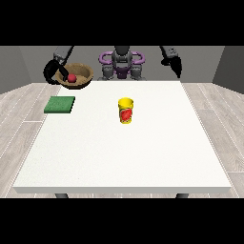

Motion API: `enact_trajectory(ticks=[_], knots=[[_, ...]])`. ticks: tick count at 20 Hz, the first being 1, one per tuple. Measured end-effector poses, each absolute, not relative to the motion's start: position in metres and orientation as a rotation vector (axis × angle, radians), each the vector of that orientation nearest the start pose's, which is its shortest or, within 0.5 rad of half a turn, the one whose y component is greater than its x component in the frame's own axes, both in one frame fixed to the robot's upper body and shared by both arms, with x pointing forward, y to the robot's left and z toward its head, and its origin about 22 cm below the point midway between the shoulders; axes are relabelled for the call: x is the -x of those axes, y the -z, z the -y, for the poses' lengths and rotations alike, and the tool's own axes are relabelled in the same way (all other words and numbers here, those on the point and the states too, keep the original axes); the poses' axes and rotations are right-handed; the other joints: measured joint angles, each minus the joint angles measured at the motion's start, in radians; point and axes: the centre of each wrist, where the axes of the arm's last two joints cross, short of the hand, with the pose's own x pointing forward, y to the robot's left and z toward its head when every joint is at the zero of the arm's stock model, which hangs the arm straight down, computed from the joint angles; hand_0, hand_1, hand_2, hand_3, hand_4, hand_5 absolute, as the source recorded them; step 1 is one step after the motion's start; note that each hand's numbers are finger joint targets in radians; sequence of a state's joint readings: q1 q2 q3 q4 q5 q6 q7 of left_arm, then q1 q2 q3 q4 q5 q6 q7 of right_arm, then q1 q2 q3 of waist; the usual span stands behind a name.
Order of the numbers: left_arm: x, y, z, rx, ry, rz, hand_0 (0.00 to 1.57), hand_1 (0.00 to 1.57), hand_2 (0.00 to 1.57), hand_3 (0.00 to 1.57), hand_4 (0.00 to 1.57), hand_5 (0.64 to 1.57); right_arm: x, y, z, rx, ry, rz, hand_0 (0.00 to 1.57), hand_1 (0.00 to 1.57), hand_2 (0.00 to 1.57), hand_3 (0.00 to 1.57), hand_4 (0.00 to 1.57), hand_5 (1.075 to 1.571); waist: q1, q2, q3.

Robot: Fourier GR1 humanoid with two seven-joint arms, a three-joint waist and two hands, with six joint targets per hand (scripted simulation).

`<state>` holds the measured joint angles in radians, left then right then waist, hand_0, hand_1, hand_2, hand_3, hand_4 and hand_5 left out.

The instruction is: Pick the cup and pour the ball into the bowl, then pick the bowl and place it on the pad

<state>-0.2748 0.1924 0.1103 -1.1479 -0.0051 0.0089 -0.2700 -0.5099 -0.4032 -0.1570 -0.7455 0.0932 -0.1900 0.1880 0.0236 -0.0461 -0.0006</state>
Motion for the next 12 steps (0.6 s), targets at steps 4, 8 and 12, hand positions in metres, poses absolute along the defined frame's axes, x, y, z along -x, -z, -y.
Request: enact_trajectory(ticks=[4, 8, 12], knots=[[-0.310, 0.011, -0.283, -0.163, 0.112, 1.726, 0.00, 0.00, 0.00, 0.00, 1.22, 1.481, -0.352, -0.020, 0.376, 0.588, 0.018, 1.131, 1.57, 1.57, 1.57, 0.47, 0.83, 1.570, 0.011, 0.053, 0.0001], [-0.318, -0.016, -0.315, -0.162, 0.095, 1.781, 0.00, 0.00, 0.00, 0.00, 1.32, 1.546, -0.346, -0.033, 0.404, 0.632, 0.041, 1.167, 1.57, 1.57, 1.57, 0.00, 0.92, 1.571, 0.039, 0.098, 0.0003], [-0.319, -0.056, -0.379, -0.192, 0.048, 1.871, 0.00, 0.00, 0.00, 0.00, 1.29, 1.571, -0.334, -0.036, 0.429, 0.653, 0.088, 1.220, 1.57, 1.57, 1.57, 0.00, 0.87, 1.570, 0.063, 0.160, 0.0007]])
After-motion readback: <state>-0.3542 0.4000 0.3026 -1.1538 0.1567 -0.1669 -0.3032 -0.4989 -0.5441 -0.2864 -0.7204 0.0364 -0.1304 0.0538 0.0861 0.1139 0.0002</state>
